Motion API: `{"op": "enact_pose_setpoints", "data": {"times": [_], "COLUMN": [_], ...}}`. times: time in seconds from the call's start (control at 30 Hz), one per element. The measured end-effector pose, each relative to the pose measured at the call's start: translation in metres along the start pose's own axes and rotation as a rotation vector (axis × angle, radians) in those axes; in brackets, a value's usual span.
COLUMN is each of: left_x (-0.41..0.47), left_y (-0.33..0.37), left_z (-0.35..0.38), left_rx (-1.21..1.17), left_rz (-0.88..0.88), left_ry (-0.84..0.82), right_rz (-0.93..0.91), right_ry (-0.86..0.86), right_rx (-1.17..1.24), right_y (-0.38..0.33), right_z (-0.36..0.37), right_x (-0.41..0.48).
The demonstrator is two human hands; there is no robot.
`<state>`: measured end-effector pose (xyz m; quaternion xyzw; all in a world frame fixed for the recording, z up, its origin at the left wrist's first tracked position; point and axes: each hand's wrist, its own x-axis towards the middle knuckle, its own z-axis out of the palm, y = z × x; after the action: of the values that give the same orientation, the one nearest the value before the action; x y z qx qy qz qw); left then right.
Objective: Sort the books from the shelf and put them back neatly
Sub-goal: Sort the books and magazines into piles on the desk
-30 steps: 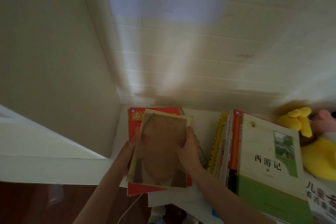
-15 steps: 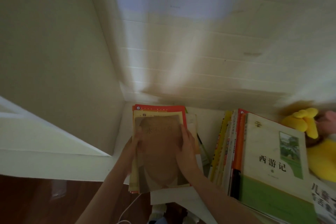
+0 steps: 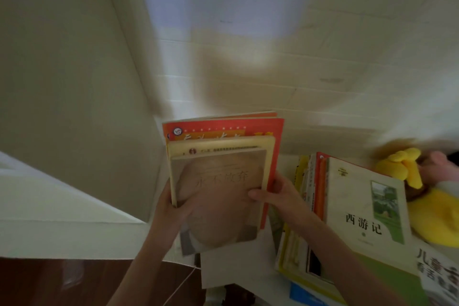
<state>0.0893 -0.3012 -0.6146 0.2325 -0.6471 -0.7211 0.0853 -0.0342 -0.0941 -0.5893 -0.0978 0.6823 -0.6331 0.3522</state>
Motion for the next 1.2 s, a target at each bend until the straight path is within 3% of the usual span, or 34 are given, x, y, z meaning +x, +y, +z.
{"op": "enact_pose_setpoints", "data": {"times": [0.17, 0.37, 0.6, 1.03, 1.2], "left_x": [0.007, 0.005, 0.009, 0.022, 0.031], "left_y": [0.001, -0.007, -0.011, -0.002, 0.021], "left_z": [0.010, 0.021, 0.029, 0.042, 0.028], "left_rx": [0.103, 0.067, 0.025, 0.043, 0.211], "left_rz": [0.062, 0.074, 0.031, 0.077, 0.066], "left_ry": [-0.070, -0.047, -0.026, 0.117, 0.231], "right_rz": [-0.109, -0.034, -0.161, -0.201, -0.133], "right_ry": [0.156, 0.106, 0.226, 0.238, 0.112], "right_rx": [0.038, -0.115, -0.127, -0.092, -0.209], "right_y": [0.009, 0.023, 0.033, 0.019, -0.018], "right_z": [-0.006, -0.005, 0.002, 0.002, 0.006], "right_x": [-0.019, -0.023, -0.013, -0.008, 0.002]}}
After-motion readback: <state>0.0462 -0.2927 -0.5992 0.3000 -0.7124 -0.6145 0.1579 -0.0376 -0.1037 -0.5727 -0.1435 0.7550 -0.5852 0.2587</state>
